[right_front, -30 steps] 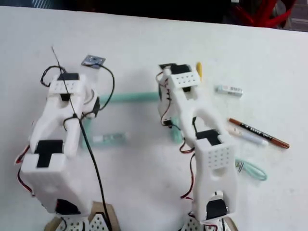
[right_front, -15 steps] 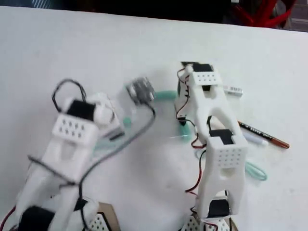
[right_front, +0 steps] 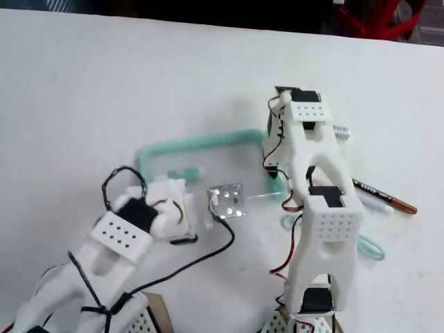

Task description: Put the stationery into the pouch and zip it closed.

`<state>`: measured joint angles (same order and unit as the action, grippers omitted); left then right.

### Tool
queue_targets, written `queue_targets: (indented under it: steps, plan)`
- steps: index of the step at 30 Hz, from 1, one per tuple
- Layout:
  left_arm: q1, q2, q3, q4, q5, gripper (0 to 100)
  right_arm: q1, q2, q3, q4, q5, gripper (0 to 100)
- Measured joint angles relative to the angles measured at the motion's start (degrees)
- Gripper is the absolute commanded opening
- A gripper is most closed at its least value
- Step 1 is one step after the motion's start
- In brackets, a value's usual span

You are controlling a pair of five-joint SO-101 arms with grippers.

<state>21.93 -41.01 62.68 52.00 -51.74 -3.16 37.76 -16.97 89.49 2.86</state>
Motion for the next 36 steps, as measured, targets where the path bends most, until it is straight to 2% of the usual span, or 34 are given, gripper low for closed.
queue_targets:
  steps: [7, 12, 17, 20, 25, 29, 33, 36]
  plan:
    - [-7.7, 8.7, 0.9, -3.4, -7.5, 27, 0.0, 0.0, 0.0, 0.0, 0.0, 24.8]
    - [-12.2, 16.5, -3.0, -4.0, -9.0, 26, 0.0, 0.0, 0.0, 0.0, 0.0, 24.8]
    - [-13.1, 20.3, -4.2, -6.1, -9.0, 26, 0.0, 0.0, 0.0, 0.0, 0.0, 24.8]
    - [-13.5, 21.6, -4.1, -10.8, -9.0, 26, 0.0, 0.0, 0.0, 0.0, 0.0, 24.8]
    - [-13.3, 22.2, -1.9, -19.1, -9.2, 17, 0.2, 0.0, 0.0, 0.0, -0.1, 24.8]
    - [-12.5, 22.2, 0.6, -22.0, -13.9, 12, 0.2, 0.0, 0.0, 0.0, 1.3, 24.7]
    - [-11.4, 22.2, 0.7, -22.0, -17.9, 1, 0.3, 0.0, -0.1, 0.5, 1.8, 24.7]
    - [-10.2, 22.1, 0.6, -21.0, -20.2, 2, 0.3, 0.0, -0.1, 0.5, 1.9, 24.7]
